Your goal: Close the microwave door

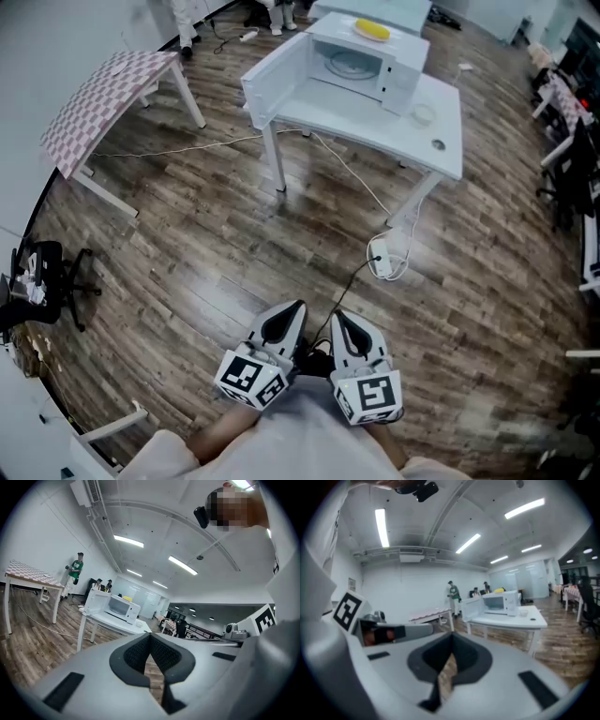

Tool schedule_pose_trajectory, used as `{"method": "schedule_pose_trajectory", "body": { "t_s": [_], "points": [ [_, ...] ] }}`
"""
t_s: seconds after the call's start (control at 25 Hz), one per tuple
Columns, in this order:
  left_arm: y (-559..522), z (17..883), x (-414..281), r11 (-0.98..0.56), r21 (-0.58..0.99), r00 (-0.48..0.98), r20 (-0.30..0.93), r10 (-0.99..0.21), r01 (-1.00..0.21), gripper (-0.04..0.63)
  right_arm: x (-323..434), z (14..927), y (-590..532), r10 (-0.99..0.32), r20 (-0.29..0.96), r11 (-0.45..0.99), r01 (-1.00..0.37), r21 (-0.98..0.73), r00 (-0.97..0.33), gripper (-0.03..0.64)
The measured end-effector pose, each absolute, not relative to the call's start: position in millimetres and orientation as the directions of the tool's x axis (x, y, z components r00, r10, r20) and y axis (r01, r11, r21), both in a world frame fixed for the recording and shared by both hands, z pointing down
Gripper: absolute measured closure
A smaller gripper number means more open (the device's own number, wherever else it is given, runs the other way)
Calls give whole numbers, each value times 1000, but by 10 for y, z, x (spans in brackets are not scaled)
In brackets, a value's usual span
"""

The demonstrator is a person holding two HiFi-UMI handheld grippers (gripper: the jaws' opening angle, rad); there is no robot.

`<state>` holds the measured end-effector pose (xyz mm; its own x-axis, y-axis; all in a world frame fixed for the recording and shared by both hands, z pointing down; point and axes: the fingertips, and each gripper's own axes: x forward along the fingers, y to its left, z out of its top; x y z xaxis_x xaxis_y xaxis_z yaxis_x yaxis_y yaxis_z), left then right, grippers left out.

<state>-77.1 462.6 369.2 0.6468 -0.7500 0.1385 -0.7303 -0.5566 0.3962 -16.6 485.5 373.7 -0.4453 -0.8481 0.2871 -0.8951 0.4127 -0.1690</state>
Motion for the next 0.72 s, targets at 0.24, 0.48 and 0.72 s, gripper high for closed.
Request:
{"method": "schedule_pose_trajectory", "body": {
  "t_s": [0.24, 0.48, 0.72],
  "points": [
    [4404, 3637, -953, -551, 414, 644, 121, -756, -724, 577, -364, 3628, 4626, -838, 256, 442, -875, -200, -482, 594],
    [4161, 3518, -1100, -559, 421, 645, 87, -759, -714, 577, -505, 3508, 4407, -845, 232, 448, -874, -187, -482, 594],
    [3984, 3451, -1244, -578, 425, 654, 45, -755, -697, 578, -659, 3416, 4249, -856, 209, 450, -881, -147, -472, 594]
  ]
}}
